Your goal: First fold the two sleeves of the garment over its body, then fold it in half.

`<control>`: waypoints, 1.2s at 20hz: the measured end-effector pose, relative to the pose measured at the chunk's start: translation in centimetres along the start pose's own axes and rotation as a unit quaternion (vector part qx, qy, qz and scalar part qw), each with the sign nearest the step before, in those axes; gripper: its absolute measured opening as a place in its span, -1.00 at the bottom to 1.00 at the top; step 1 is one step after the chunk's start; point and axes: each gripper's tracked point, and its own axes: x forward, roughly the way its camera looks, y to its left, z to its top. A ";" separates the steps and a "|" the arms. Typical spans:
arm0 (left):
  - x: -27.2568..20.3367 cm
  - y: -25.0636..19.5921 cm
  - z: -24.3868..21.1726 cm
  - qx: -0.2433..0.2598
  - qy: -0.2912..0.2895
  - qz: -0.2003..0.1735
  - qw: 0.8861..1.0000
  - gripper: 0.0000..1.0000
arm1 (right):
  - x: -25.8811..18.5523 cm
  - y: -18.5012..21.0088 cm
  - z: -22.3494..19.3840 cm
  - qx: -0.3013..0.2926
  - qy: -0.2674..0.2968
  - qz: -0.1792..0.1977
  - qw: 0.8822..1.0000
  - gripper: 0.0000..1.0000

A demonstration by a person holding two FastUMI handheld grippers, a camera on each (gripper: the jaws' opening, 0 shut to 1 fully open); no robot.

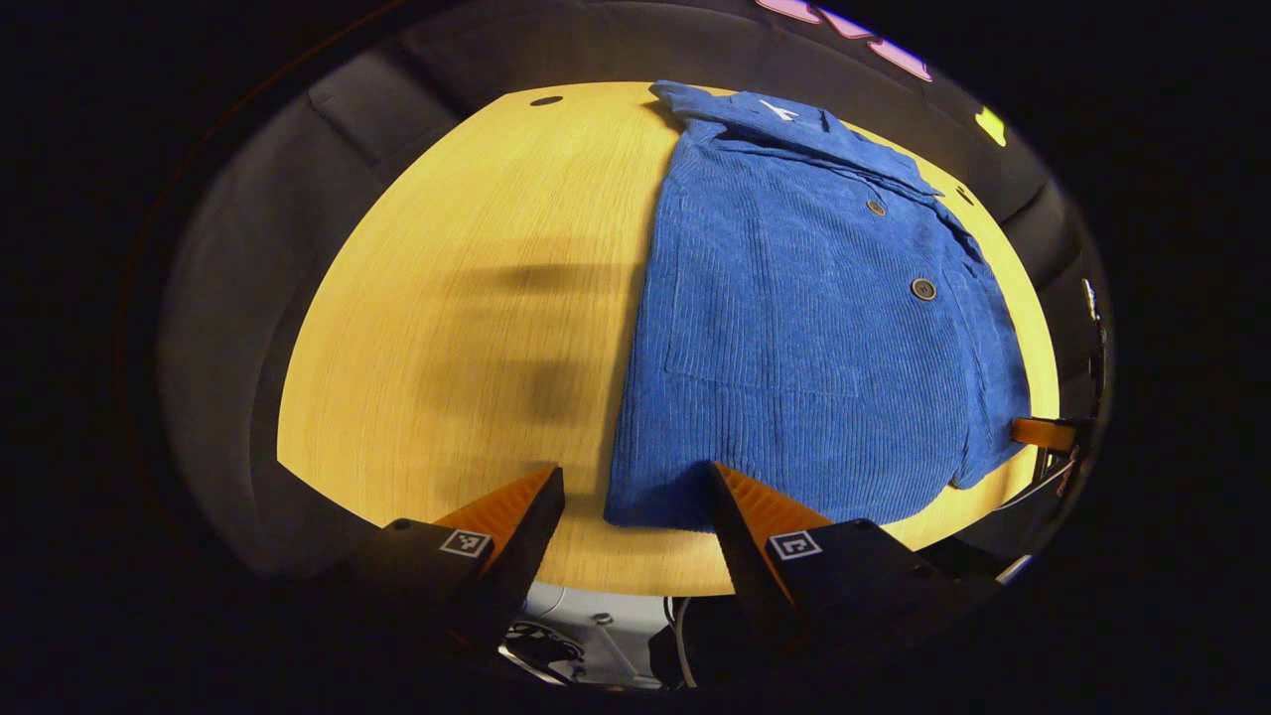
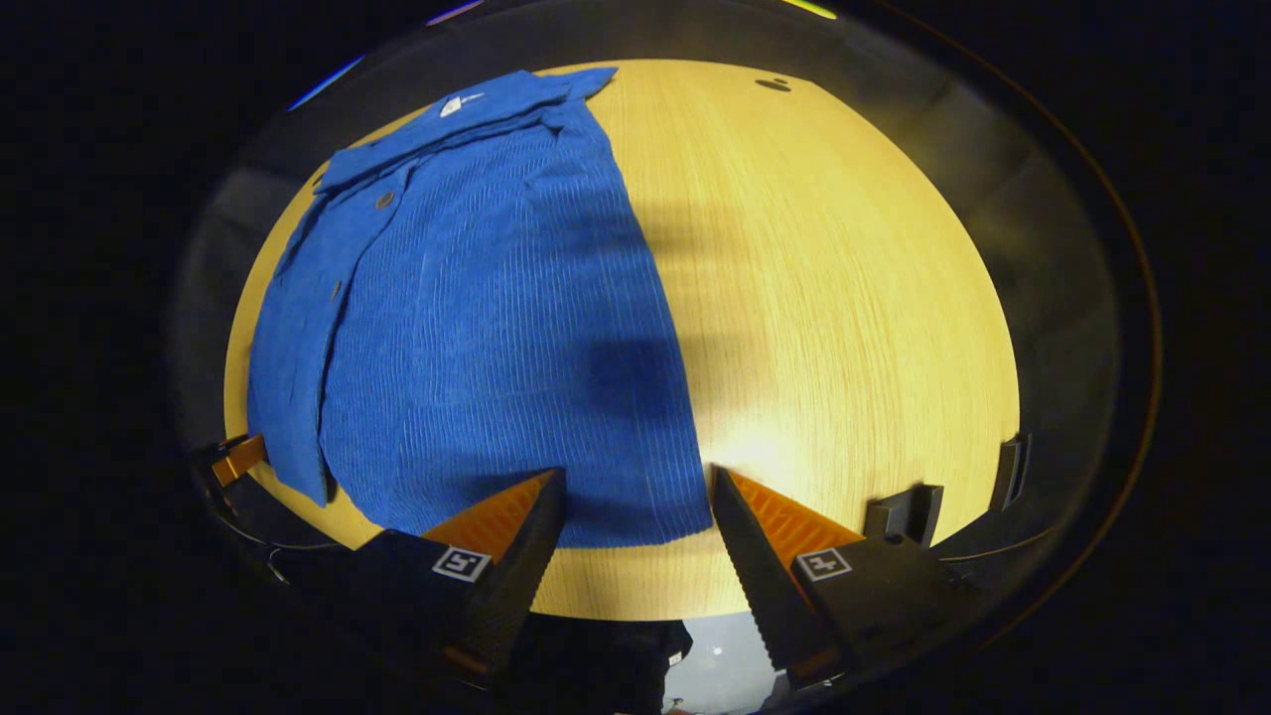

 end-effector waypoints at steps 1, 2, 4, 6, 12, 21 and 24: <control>0.0 -0.4 0.2 0.005 0.006 -0.006 1.000 0.67 | -0.1 0.3 -0.3 0.000 0.016 0.004 1.000 0.82; 0.1 -1.0 -0.3 0.010 0.004 -0.023 1.000 0.15 | 0.0 1.0 0.0 0.011 0.019 0.021 1.000 0.73; 0.0 -1.2 0.1 0.030 0.009 -0.031 0.999 -0.91 | 0.0 1.8 0.2 0.026 0.015 0.033 0.999 -0.64; -0.5 -1.0 0.0 0.021 0.019 -0.052 0.998 -0.92 | -0.1 2.0 0.3 0.029 0.015 0.036 0.999 -0.94; -2.7 -3.3 1.5 -0.046 0.010 -0.120 0.992 -1.00 | -3.9 3.4 3.1 0.050 -0.016 0.084 0.995 -0.94; -12.2 -3.8 11.9 -0.009 -0.087 -0.135 0.987 -1.00 | -14.2 7.5 15.5 0.004 -0.143 0.140 0.980 -0.95; -14.0 -3.6 17.3 0.023 -0.123 -0.112 0.986 -1.00 | -16.3 8.3 21.0 -0.005 -0.185 0.146 0.972 -0.95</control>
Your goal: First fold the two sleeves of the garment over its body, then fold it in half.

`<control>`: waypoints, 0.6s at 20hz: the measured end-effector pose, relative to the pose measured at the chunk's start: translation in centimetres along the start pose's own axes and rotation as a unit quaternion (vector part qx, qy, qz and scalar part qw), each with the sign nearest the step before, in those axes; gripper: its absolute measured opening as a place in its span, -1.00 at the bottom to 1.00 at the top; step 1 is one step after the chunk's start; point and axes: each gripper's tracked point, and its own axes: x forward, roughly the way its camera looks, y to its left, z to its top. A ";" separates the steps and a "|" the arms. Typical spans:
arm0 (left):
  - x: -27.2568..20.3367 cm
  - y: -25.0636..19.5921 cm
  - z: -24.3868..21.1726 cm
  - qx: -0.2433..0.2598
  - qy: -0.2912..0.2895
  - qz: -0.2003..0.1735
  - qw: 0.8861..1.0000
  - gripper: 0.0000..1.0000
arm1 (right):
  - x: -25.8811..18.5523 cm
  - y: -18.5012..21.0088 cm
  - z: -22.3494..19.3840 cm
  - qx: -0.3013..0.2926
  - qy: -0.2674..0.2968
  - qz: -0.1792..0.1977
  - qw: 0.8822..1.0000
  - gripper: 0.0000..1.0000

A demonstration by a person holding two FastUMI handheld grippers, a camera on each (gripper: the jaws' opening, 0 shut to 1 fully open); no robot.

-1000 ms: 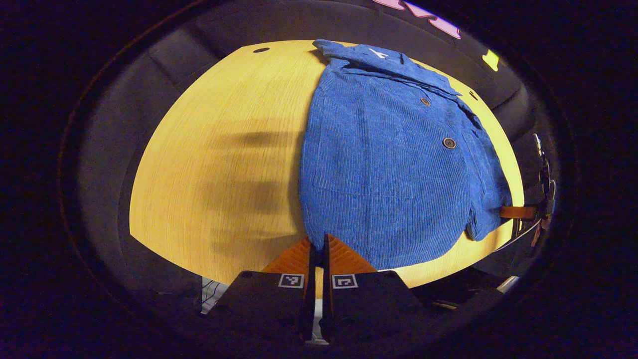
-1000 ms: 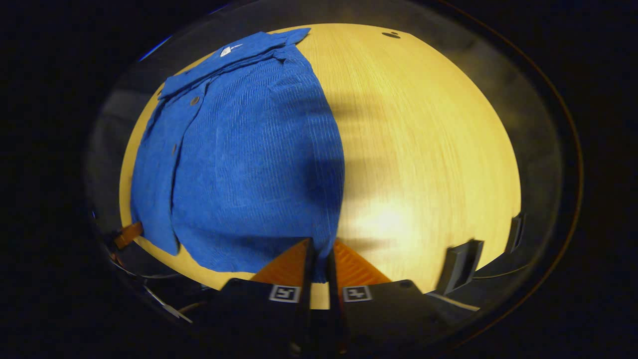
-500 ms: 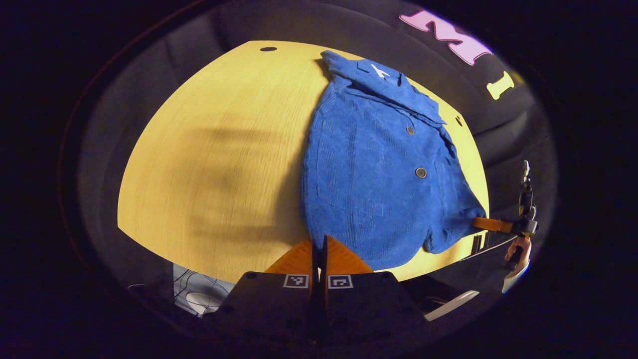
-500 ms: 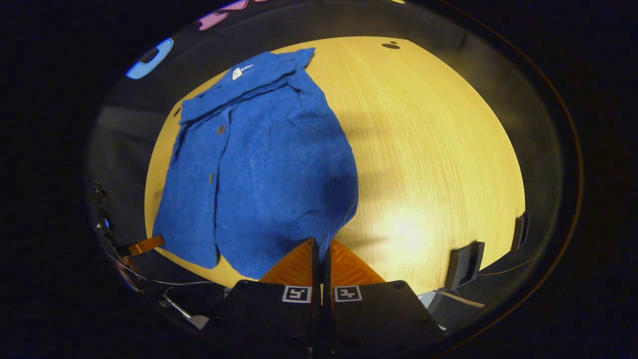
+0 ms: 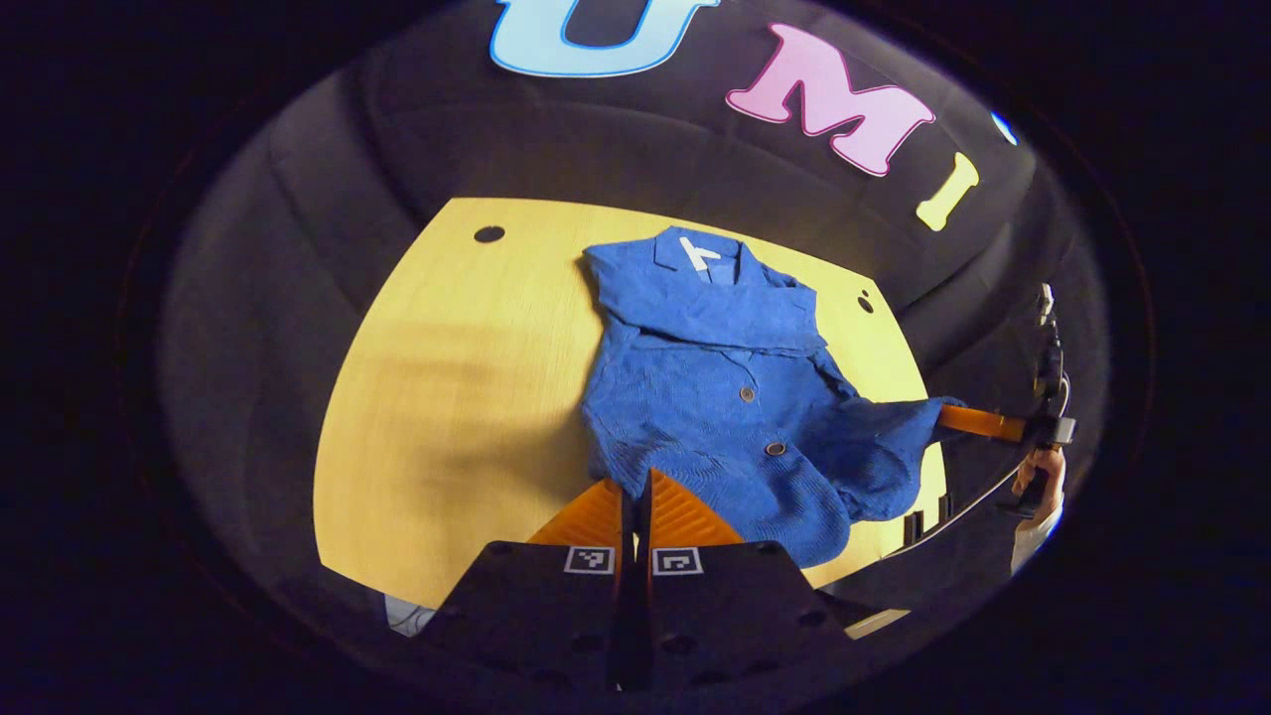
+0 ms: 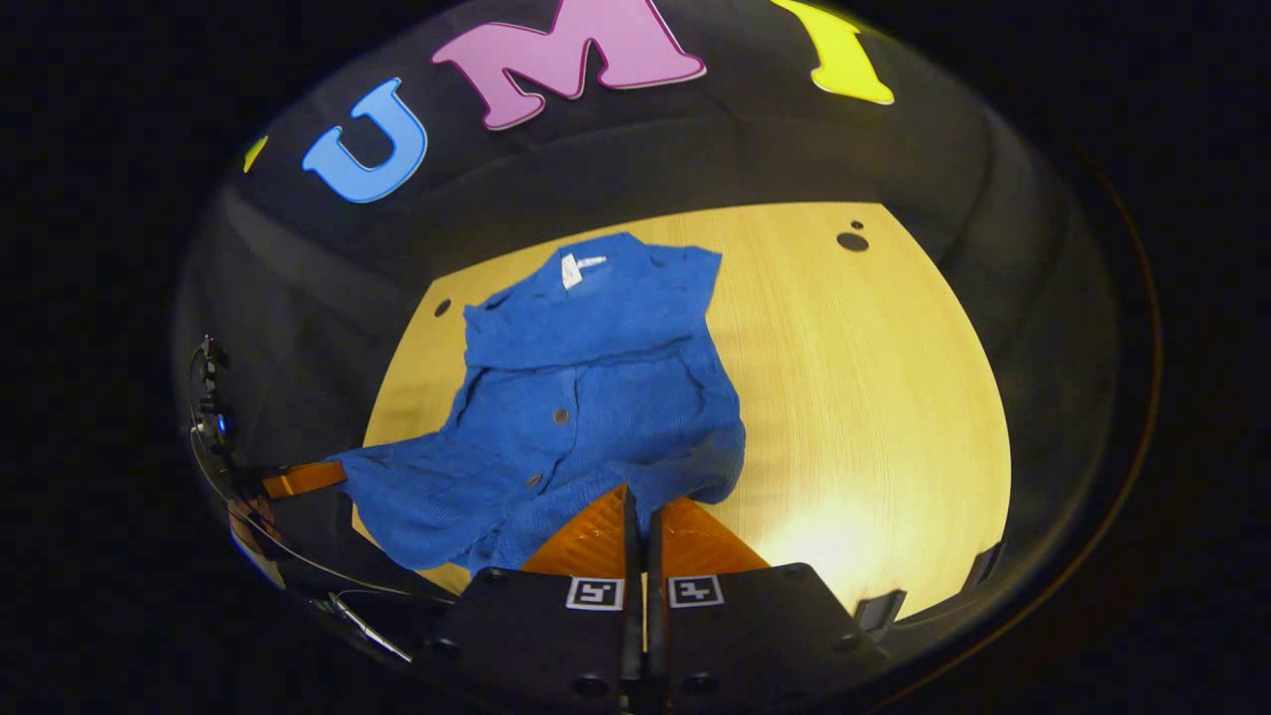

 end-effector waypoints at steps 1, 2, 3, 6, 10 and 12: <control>-0.1 -0.3 2.2 0.006 -0.015 0.001 1.000 -1.00 | 0.2 0.0 2.2 -0.008 -0.016 0.000 1.000 -0.95; -0.1 -0.7 4.6 0.012 -0.033 0.002 0.999 -1.00 | 0.4 0.2 4.6 -0.015 -0.032 0.001 0.999 -0.95; 0.0 -0.9 7.2 0.018 -0.056 0.004 0.998 -1.00 | 0.5 0.5 7.0 -0.022 -0.049 0.002 0.999 -0.96; 1.9 -1.1 14.3 0.050 -0.118 0.021 0.992 -1.00 | 2.7 1.4 14.3 -0.032 -0.104 0.008 0.994 -1.00; 8.0 -0.8 22.0 0.039 -0.179 0.032 0.983 -1.00 | 8.8 2.2 23.1 -0.030 -0.181 0.006 0.983 -0.96; 11.2 0.9 23.9 0.001 -0.179 0.041 0.983 -1.00 | 13.1 0.4 25.4 -0.031 -0.189 -0.021 0.981 -0.96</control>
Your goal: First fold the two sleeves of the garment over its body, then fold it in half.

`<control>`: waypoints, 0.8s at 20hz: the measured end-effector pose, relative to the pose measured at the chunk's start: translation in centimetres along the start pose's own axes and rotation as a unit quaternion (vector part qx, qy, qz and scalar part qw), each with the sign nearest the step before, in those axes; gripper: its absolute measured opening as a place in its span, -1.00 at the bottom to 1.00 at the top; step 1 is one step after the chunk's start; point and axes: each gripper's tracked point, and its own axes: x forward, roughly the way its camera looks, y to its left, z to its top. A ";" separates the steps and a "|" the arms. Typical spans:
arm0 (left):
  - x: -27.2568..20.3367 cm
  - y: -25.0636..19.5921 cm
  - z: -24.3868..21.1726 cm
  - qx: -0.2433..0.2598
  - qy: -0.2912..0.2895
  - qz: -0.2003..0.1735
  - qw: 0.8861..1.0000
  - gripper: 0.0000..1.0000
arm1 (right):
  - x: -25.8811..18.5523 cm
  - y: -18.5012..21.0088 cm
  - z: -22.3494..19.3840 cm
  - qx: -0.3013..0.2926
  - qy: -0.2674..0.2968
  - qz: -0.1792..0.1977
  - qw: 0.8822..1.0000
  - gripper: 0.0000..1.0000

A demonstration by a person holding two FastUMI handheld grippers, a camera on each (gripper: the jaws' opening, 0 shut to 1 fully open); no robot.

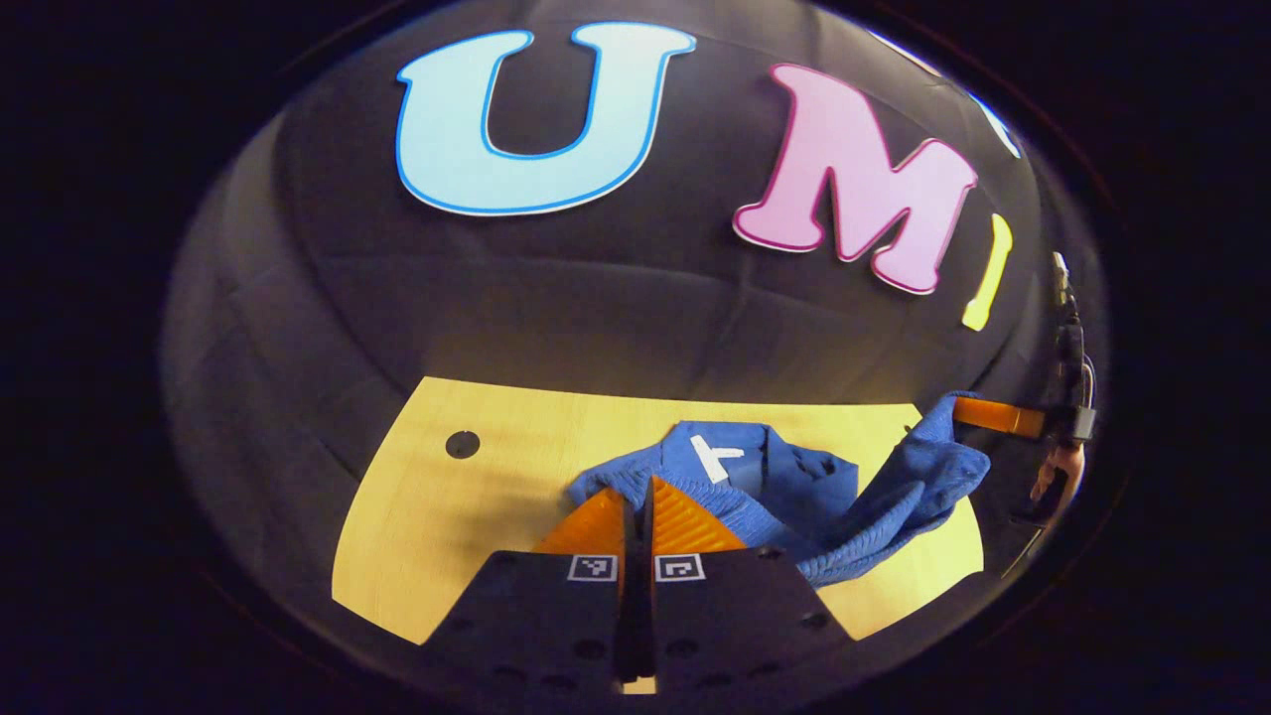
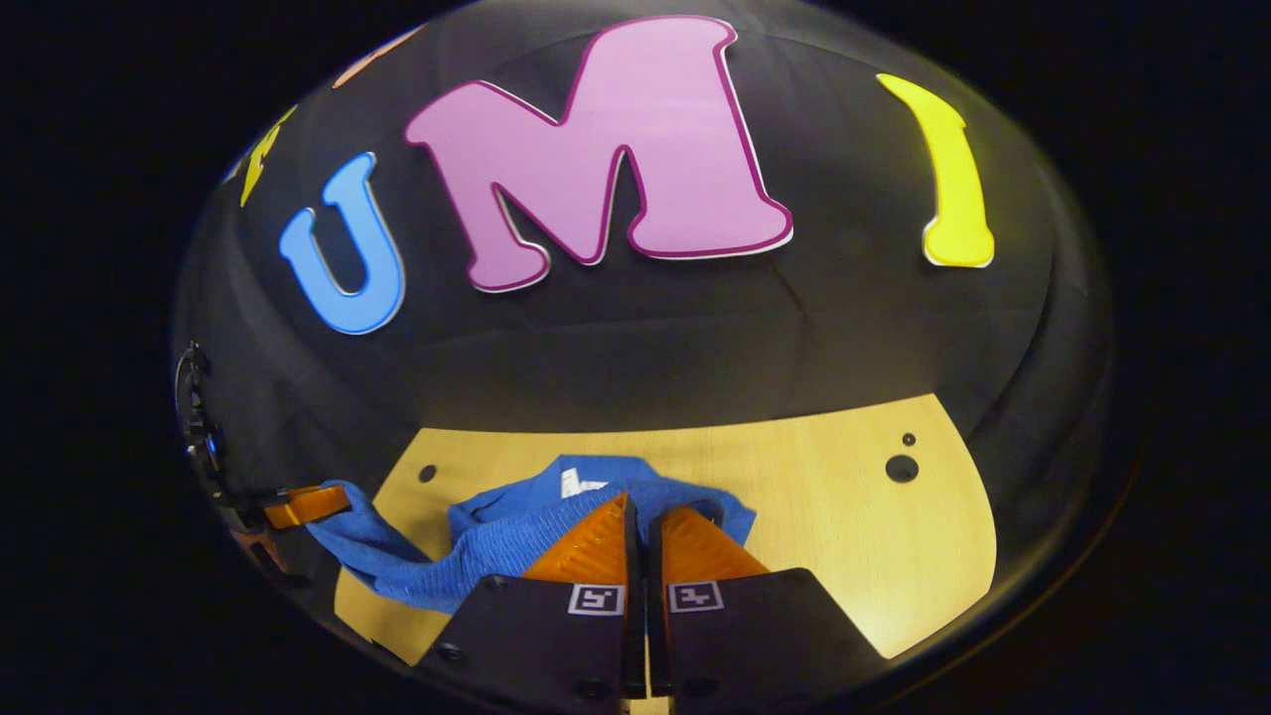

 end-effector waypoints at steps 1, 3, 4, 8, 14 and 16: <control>2.0 0.9 0.1 -0.028 0.004 0.007 1.000 -1.00 | 2.3 -1.1 -0.4 -0.001 0.007 -0.015 1.000 -0.96; 6.0 3.0 0.4 -0.025 0.005 0.045 0.999 -1.00 | 6.7 -3.4 -2.1 -0.003 0.022 -0.037 0.999 -0.96; 7.4 3.8 -0.6 0.017 0.041 0.064 0.997 -1.00 | 8.8 -4.3 -3.6 -0.009 0.036 -0.041 0.998 -0.96; 9.6 2.1 -2.8 0.078 0.127 0.103 0.983 -0.89 | 14.5 -5.3 -11.4 -0.014 0.131 -0.028 0.991 -0.90; 9.6 -0.8 -0.1 0.061 0.066 0.080 0.993 0.65 | 14.9 -5.4 -8.5 -0.007 0.071 -0.020 0.997 0.92; 9.1 -0.8 0.1 0.047 0.056 0.079 0.994 0.65 | 14.2 -4.6 -6.7 -0.024 0.039 -0.012 0.999 0.92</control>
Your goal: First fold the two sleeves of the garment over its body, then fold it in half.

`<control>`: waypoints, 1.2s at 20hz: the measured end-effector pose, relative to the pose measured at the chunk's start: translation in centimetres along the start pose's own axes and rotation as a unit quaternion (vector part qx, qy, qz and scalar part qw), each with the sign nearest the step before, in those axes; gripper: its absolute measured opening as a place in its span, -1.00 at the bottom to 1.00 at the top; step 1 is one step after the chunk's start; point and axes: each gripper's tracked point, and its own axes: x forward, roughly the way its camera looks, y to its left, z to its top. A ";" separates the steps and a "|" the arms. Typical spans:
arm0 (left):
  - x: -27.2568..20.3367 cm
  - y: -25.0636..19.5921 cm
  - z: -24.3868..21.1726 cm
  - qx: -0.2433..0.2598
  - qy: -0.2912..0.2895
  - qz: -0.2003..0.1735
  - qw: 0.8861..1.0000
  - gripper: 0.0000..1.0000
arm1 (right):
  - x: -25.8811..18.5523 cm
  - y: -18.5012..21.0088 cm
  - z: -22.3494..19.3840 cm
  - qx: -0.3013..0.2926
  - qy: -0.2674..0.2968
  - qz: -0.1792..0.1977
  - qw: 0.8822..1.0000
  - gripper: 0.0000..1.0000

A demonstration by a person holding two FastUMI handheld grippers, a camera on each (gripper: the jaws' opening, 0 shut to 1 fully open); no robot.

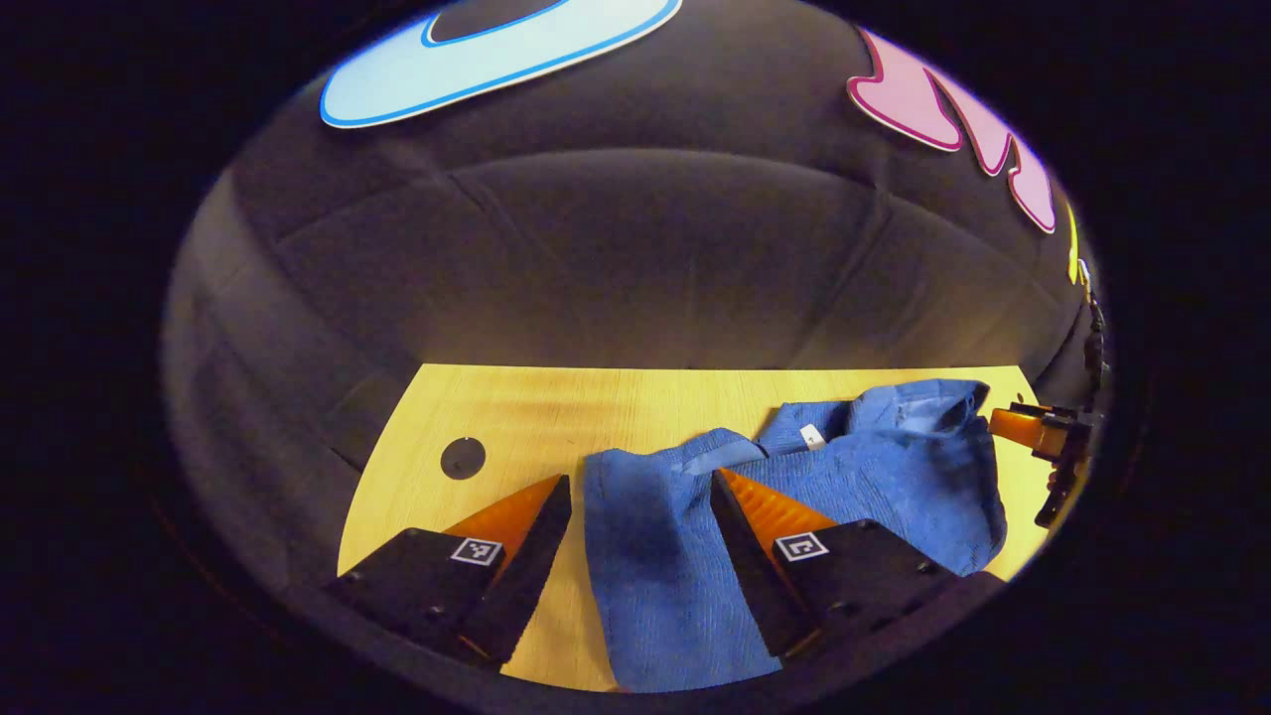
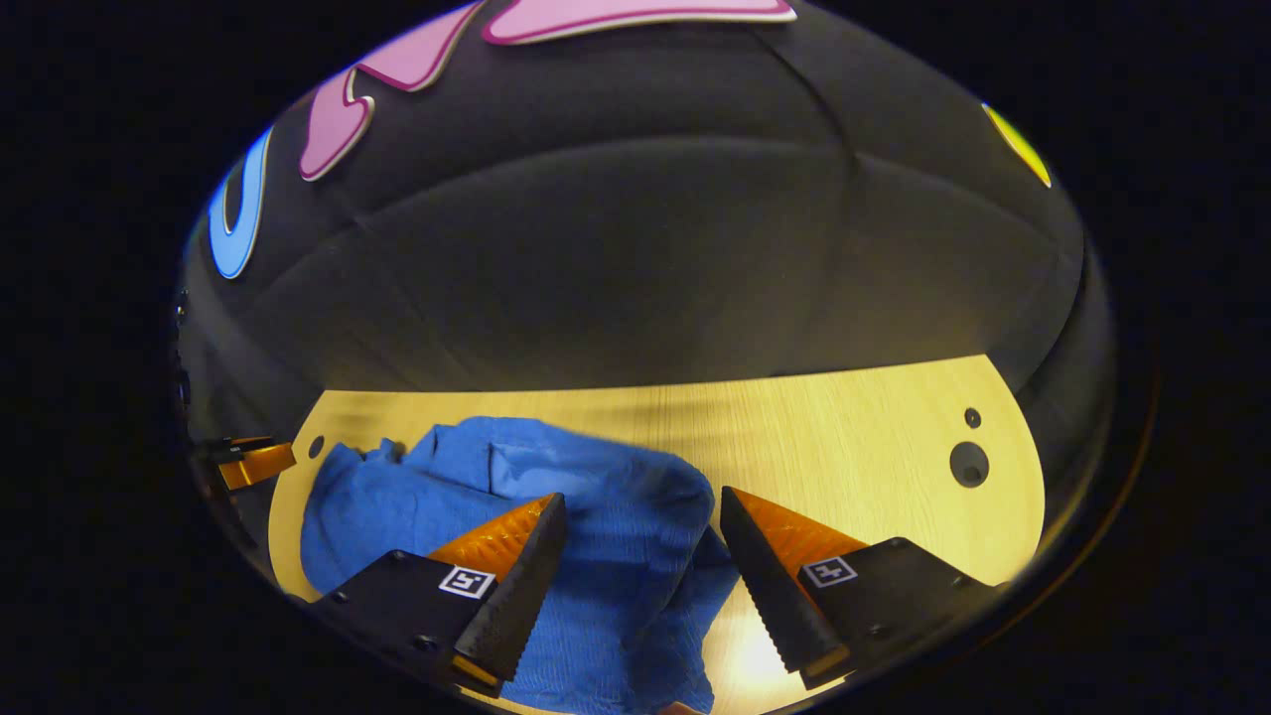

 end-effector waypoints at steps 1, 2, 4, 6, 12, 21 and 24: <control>-0.6 -0.3 0.3 -0.011 -0.011 -0.006 1.000 0.65 | -0.7 0.4 0.7 -0.012 -0.015 -0.001 1.000 0.92; -1.1 -0.5 0.4 -0.018 -0.021 -0.010 1.000 0.65 | -1.6 0.9 1.5 -0.023 -0.028 0.000 0.999 0.92; -2.9 -1.6 0.5 -0.007 -0.041 -0.023 0.999 0.65 | -4.2 1.8 3.0 -0.045 -0.054 -0.001 0.998 0.93; -5.5 -3.0 0.1 0.027 -0.066 -0.026 0.997 0.66 | -7.3 2.6 4.5 -0.079 -0.085 -0.005 0.993 0.94; -17.5 -7.6 -1.3 0.059 -0.142 -0.069 0.986 0.66 | -23.3 8.0 5.1 -0.097 -0.181 -0.030 0.978 0.96; -35.1 -5.4 -5.5 0.082 -0.249 -0.071 0.962 0.62 | -44.7 13.8 0.3 -0.048 -0.287 -0.053 0.955 0.94; -39.4 -5.5 -6.9 0.081 -0.291 -0.090 0.949 0.60 | -48.7 14.5 -0.8 -0.035 -0.312 -0.067 0.947 0.93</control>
